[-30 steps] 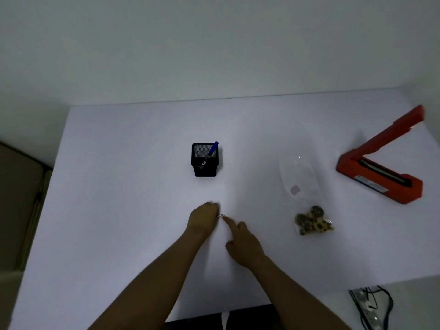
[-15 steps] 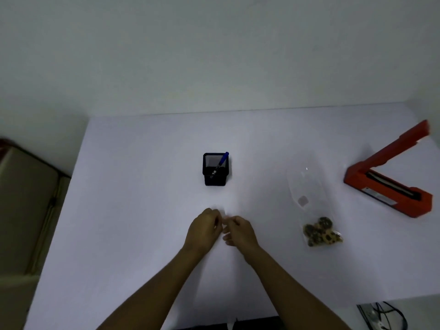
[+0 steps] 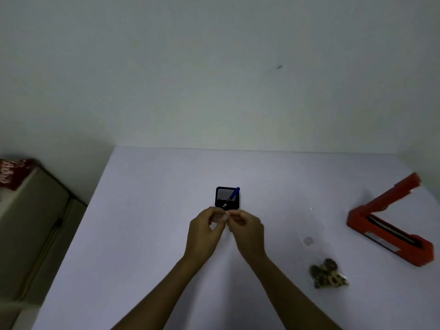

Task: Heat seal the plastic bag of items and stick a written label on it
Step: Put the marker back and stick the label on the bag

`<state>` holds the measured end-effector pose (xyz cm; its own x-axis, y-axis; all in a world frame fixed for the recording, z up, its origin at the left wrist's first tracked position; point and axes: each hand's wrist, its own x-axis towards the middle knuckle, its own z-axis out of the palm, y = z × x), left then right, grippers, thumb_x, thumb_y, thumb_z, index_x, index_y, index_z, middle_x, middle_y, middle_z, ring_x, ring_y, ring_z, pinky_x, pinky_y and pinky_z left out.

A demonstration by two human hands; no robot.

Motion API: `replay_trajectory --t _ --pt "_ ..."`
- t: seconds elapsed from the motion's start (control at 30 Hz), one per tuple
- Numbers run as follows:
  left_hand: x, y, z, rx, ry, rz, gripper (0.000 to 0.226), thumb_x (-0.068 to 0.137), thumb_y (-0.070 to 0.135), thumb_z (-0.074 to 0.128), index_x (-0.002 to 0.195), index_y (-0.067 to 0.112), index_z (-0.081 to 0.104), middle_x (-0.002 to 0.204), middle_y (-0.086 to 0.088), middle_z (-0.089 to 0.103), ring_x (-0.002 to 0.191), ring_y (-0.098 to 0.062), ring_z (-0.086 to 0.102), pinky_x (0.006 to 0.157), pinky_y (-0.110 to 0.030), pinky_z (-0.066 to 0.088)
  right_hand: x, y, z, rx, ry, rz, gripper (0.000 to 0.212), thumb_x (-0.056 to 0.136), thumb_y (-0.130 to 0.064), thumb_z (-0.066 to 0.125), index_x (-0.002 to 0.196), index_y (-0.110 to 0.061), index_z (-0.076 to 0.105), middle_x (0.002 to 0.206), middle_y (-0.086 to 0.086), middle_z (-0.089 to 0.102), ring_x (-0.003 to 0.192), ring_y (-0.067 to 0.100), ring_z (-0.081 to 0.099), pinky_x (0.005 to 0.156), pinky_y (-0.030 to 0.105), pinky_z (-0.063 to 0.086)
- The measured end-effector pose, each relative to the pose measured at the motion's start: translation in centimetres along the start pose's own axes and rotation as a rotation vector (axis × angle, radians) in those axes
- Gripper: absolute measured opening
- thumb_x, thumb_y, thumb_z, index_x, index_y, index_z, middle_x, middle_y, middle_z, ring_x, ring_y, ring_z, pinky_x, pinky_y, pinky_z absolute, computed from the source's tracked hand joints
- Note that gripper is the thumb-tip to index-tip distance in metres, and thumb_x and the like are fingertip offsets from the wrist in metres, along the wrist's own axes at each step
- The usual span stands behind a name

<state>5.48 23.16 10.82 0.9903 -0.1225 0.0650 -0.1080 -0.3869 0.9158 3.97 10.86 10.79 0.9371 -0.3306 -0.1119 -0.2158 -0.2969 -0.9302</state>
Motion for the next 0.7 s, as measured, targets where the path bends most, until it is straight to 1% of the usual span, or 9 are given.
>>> replay_trajectory --t 0.03,0.1,0.2,0.27,0.37,0.43,0.5,0.6,0.7 --pt "0.1 0.5 -0.1 -0.048 0.032 -0.026 0.012 0.09 0.023 0.065 0.101 0.021 0.068 0.095 0.009 0.07 0.089 0.001 0.063 0.077 -0.006 0.047 -0.2 -0.6 0.0 -0.008 0.013 -0.054 0.013 0.088 -0.014 0.067 0.098 -0.016 0.074 0.083 -0.007 0.073 0.078 0.001 0.068 0.072 0.013 0.054" --pt "0.4 1.1 -0.3 -0.111 0.088 -0.059 0.011 0.089 0.021 0.066 0.1 0.021 0.069 0.093 0.009 0.071 0.089 0.002 0.064 0.078 -0.007 0.049 -0.2 -1.4 0.1 -0.024 0.036 -0.132 0.014 0.088 -0.012 0.068 0.1 -0.016 0.075 0.083 -0.011 0.072 0.079 -0.005 0.067 0.071 0.009 0.051" --pt "0.7 2.0 -0.9 -0.196 0.168 -0.086 0.008 0.087 0.021 0.069 0.095 0.021 0.07 0.088 0.011 0.072 0.084 0.002 0.066 0.075 -0.008 0.051 0.1 -2.2 0.1 -0.089 0.043 -0.22 0.015 0.089 -0.013 0.066 0.102 -0.014 0.075 0.087 -0.01 0.071 0.078 -0.009 0.065 0.074 0.007 0.05" --pt "0.8 2.5 -1.2 -0.253 0.186 -0.105 0.006 0.086 0.02 0.07 0.092 0.019 0.07 0.085 0.01 0.072 0.081 0.002 0.067 0.072 -0.008 0.052 0.2 -2.4 0.2 -0.127 0.042 -0.242 0.016 0.09 -0.013 0.065 0.103 -0.014 0.074 0.091 -0.008 0.072 0.078 -0.008 0.064 0.077 0.008 0.05" --pt "0.8 2.7 -1.6 -0.278 0.166 -0.106 0.004 0.087 0.016 0.069 0.089 0.019 0.071 0.084 0.011 0.073 0.08 0.001 0.068 0.071 -0.009 0.052 0.4 -2.7 0.2 -0.129 0.026 -0.219 0.018 0.091 -0.016 0.063 0.106 -0.014 0.074 0.097 -0.004 0.074 0.086 0.003 0.067 0.083 0.017 0.054" --pt "0.8 2.6 -1.9 -0.273 0.145 -0.103 0.008 0.087 0.015 0.069 0.088 0.023 0.072 0.084 0.013 0.073 0.081 0.002 0.068 0.072 -0.008 0.052 0.4 -2.8 0.1 -0.11 0.015 -0.195 0.019 0.091 -0.018 0.064 0.106 -0.015 0.075 0.097 -0.003 0.075 0.089 0.005 0.068 0.084 0.021 0.056" --pt "0.7 2.5 -2.1 -0.27 0.126 -0.11 0.009 0.087 0.015 0.069 0.09 0.023 0.073 0.085 0.012 0.073 0.082 0.003 0.068 0.073 -0.008 0.052 0.4 -3.0 -0.1 -0.089 0.011 -0.179 0.018 0.09 -0.017 0.065 0.104 -0.015 0.075 0.095 -0.003 0.075 0.088 0.005 0.069 0.082 0.02 0.056" --pt "0.4 2.6 -2.4 -0.282 0.098 -0.117 0.01 0.087 0.017 0.069 0.094 0.022 0.075 0.087 0.012 0.074 0.083 0.003 0.069 0.074 -0.008 0.052 0.2 -3.4 -0.4 -0.055 -0.003 -0.16 0.016 0.089 -0.014 0.066 0.101 -0.016 0.076 0.091 -0.006 0.075 0.085 0.001 0.068 0.077 0.014 0.054" --pt "0.3 2.8 -2.8 -0.279 0.079 -0.096 0.012 0.087 0.016 0.069 0.094 0.023 0.075 0.086 0.014 0.074 0.083 0.004 0.069 0.074 -0.007 0.051 0.2 -3.7 -0.7 -0.024 -0.033 -0.119 0.016 0.09 -0.015 0.065 0.101 -0.015 0.076 0.087 -0.007 0.075 0.083 0.0 0.068 0.076 0.018 0.055"
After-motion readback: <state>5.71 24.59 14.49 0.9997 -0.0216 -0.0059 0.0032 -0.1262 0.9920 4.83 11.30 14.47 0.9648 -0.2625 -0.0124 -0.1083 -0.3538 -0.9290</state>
